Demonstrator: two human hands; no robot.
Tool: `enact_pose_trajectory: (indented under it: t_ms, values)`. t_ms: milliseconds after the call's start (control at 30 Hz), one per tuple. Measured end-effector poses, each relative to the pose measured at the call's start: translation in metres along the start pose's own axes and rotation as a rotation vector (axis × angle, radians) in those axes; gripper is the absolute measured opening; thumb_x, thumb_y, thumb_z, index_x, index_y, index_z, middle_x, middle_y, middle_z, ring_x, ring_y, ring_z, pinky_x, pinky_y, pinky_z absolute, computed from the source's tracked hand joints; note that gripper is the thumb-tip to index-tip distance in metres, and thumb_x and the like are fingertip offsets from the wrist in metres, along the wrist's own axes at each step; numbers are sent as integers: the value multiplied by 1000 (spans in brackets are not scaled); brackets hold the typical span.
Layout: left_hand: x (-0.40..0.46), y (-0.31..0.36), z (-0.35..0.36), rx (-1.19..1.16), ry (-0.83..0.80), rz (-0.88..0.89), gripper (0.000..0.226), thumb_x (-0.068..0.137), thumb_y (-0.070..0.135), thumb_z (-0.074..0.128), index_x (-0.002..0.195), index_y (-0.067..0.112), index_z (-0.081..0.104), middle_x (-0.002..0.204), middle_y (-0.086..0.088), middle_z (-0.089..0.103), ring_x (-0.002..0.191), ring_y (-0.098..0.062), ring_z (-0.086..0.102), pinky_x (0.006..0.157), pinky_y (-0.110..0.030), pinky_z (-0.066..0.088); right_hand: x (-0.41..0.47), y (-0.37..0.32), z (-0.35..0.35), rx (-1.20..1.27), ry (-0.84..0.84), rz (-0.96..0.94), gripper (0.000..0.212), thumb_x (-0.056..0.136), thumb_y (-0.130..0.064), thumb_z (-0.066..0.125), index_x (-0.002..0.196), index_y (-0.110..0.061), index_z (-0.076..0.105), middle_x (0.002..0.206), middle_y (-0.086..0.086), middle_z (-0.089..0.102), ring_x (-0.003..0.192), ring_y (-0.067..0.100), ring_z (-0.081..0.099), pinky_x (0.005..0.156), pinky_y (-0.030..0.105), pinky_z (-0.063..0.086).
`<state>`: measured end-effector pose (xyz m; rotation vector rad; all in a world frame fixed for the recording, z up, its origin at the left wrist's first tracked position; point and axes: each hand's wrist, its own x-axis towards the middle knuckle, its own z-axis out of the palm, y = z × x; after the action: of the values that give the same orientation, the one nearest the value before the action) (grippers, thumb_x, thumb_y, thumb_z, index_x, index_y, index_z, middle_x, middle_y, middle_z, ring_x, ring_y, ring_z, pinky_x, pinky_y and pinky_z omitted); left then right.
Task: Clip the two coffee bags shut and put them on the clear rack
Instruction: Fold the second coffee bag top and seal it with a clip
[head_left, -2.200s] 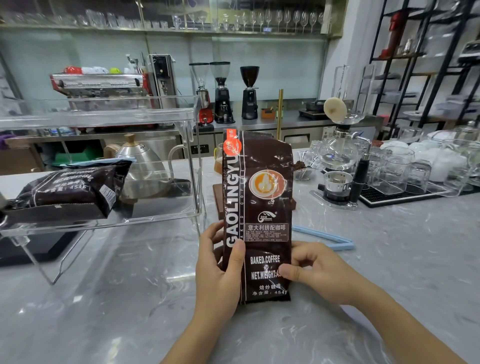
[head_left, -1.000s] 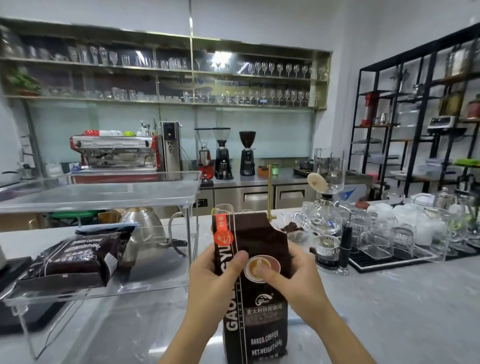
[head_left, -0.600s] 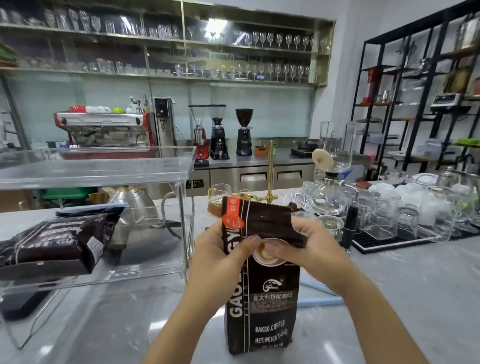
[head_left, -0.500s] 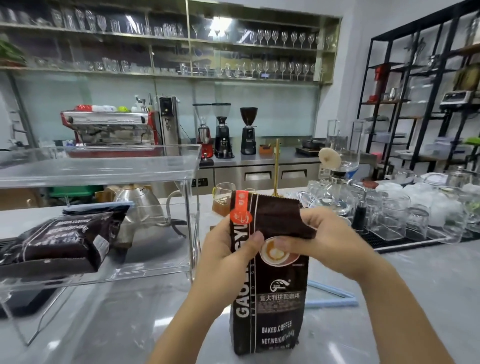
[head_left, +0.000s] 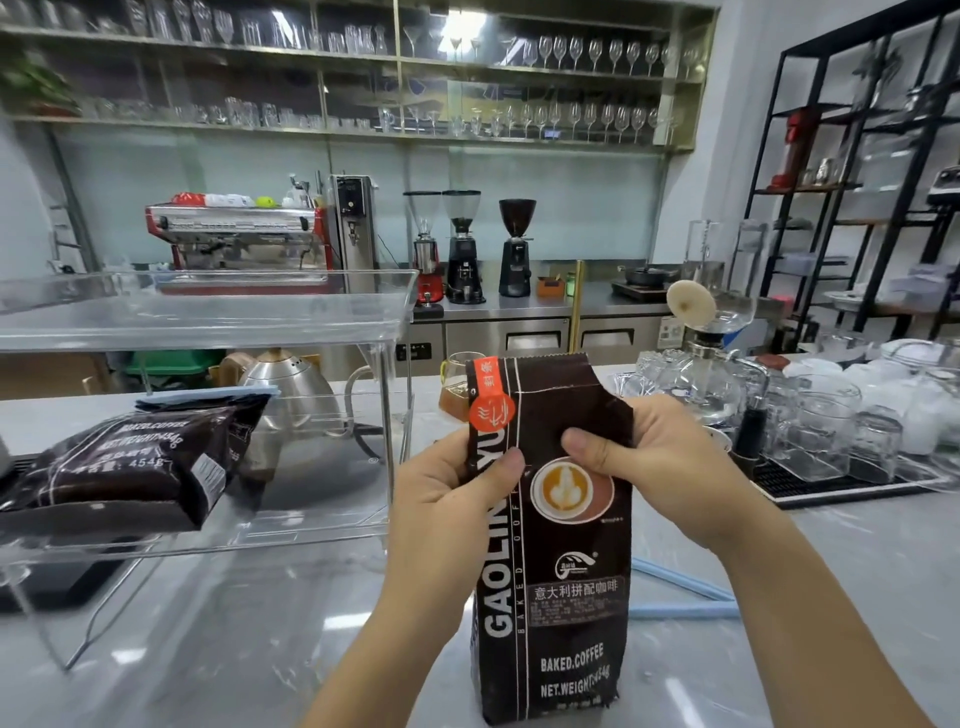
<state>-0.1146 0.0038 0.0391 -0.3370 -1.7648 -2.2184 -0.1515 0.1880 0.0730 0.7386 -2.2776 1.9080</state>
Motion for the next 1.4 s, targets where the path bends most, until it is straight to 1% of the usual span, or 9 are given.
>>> enact_pose_trajectory:
  t_ms: [167,267,400,667,900,1100,1200,1300,1400]
  values:
    - [-1,2,4,-21,-31,-8,35,102,-1,54,97,19,83,93,-4,86,83,-15,82,67,-21,61,-6,-7,-10,-1,-23,42,47,78,-26,70,101,14,63,103,46,63,95,66,59,85,80,41]
    - [-2,0,8,-10,-6,6,32,102,0,57,97,20,81,95,-3,85,86,-16,81,70,-23,62,-6,-10,-10,37,25,31,42,75,-21,73,99,13,66,103,48,62,94,70,54,81,85,36]
    - [-3,-1,9,-29,30,6,28,100,-2,59,94,17,79,88,-5,85,80,-17,80,68,-25,63,-4,-5,-8,25,92,-14,18,81,-1,73,99,1,74,102,35,72,96,58,65,84,74,48]
    - [-4,-1,9,80,102,53,30,96,-11,63,84,14,74,79,-13,82,76,-19,75,76,-36,63,1,2,4,31,113,-37,34,82,14,68,83,-18,79,91,13,80,80,23,70,79,40,60]
    - [-3,2,7,56,57,-6,30,98,-2,62,90,21,80,87,-7,85,80,-21,81,71,-32,66,-5,-2,-13,-13,56,-47,20,85,5,69,100,-5,76,99,22,78,95,43,73,85,57,58]
    - [-2,6,6,40,38,-43,40,98,-2,63,86,29,83,80,-3,85,70,-12,80,57,-17,58,-10,-6,-23,-18,22,-41,23,83,13,67,101,1,75,94,15,80,87,26,76,77,29,62]
    - [-2,4,6,65,44,-28,34,96,-1,67,88,28,83,86,-3,86,79,-17,82,65,-23,63,-10,-7,-20,-30,59,-51,19,82,12,69,97,2,76,93,20,79,91,39,75,81,40,62]
    - [-4,3,8,109,45,4,21,88,3,78,92,23,80,88,-1,86,82,-17,82,70,-27,65,-12,-13,-17,-65,31,-51,10,81,5,74,89,-2,76,90,30,75,88,58,66,79,73,51]
    - [-7,3,12,85,30,4,26,81,6,84,85,31,82,86,3,86,78,-14,82,65,-22,64,-15,-16,-18,-82,-26,-52,8,82,-2,77,88,-6,76,91,34,71,87,64,60,73,81,44]
